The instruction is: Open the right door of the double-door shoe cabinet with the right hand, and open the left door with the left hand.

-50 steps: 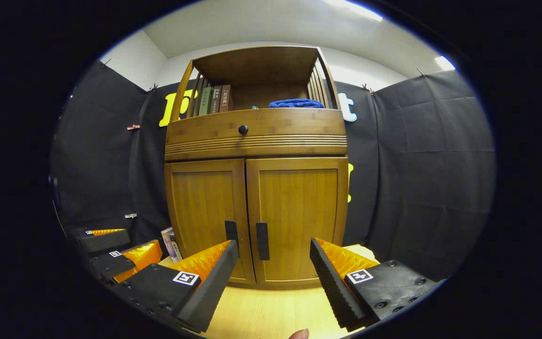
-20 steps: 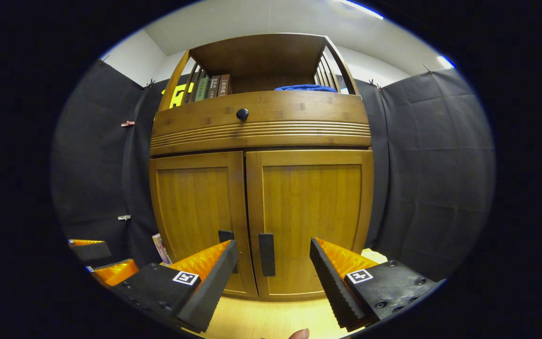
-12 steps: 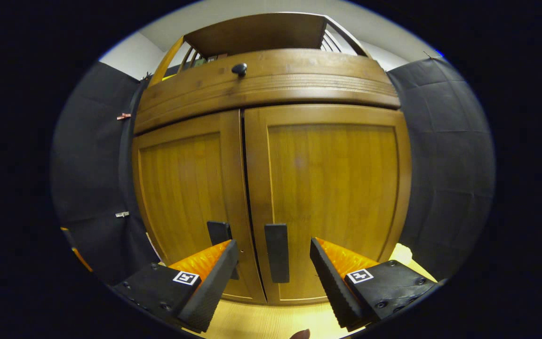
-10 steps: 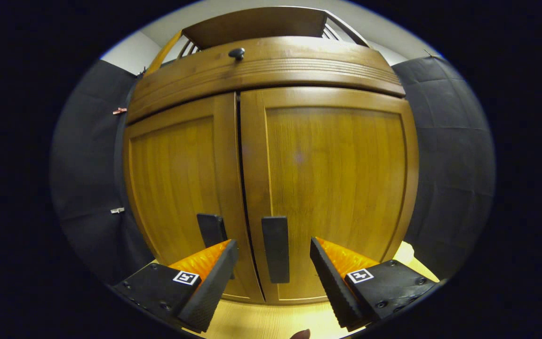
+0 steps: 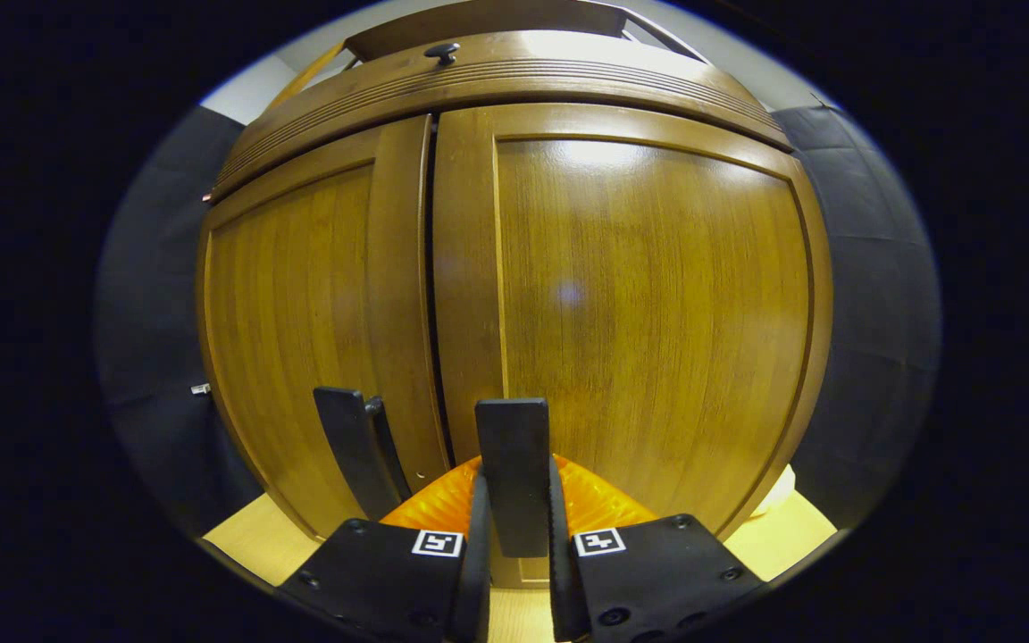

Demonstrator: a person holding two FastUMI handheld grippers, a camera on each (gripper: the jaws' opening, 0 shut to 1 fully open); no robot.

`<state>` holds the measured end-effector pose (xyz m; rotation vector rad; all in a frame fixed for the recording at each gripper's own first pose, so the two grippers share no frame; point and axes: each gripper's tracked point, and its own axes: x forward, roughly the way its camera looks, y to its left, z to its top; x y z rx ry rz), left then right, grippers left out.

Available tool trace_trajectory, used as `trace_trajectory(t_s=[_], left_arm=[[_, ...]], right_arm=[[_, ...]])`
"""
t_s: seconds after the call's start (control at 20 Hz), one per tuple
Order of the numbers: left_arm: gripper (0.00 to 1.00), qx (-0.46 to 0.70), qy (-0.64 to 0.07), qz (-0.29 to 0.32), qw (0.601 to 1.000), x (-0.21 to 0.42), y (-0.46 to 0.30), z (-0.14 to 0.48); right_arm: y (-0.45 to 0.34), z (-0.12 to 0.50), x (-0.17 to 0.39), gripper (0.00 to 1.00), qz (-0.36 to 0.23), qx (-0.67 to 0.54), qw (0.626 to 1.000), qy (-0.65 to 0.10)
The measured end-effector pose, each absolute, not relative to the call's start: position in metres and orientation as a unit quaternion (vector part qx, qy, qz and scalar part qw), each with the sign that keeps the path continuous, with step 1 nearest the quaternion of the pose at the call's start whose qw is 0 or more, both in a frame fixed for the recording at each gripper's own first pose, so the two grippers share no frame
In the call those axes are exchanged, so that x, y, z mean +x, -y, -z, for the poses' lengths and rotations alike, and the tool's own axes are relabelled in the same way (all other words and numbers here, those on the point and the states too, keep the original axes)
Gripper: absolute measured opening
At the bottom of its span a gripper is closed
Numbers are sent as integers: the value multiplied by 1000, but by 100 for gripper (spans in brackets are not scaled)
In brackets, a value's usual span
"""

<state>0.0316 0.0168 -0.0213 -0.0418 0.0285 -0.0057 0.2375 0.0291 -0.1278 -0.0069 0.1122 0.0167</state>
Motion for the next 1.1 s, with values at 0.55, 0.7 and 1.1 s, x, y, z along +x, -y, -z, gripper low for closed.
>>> trace_trajectory(t_s=[0.55, 0.7, 1.1], left_arm=[[94, -23, -15, -14, 1000, 18, -6, 19], [94, -20, -15, -15, 1000, 15, 1, 19], [94, -22, -22, -2, 1000, 9, 24, 26]], right_arm=[[-3, 124, 141, 24, -76, 24, 995, -65], [18, 123, 108, 23, -76, 20, 995, -66], [81, 115, 52, 23, -29, 5, 997, -75]])
